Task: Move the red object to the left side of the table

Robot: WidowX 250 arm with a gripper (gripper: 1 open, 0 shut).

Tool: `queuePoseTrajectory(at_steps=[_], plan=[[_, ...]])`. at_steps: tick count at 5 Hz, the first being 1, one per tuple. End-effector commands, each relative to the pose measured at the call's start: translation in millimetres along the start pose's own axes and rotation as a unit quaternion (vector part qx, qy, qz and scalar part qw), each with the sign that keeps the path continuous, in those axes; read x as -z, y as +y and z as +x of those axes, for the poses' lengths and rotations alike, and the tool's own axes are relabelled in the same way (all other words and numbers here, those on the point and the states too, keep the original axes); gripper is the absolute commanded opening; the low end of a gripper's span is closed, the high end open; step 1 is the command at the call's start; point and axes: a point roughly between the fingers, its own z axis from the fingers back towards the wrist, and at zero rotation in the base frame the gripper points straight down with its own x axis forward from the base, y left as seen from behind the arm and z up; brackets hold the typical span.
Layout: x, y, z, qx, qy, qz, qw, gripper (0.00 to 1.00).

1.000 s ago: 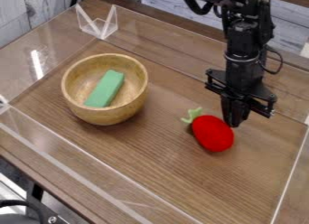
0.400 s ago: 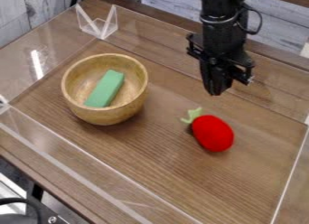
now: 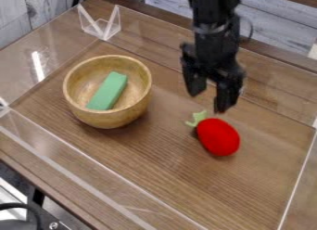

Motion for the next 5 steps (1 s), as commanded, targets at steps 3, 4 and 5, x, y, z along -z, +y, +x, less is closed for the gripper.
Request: queuePoseTrajectory(at_steps=[3, 4, 5], plan=[[28.5, -15, -7.1, 0.080, 0.012, 0.000, 0.9967, 0.00], [6.2, -5, -9.3, 0.068, 0.004, 0.009, 0.9976, 0.00], [-20.3, 6, -11.4, 0.052, -0.007, 0.022, 0.9984, 0.00]])
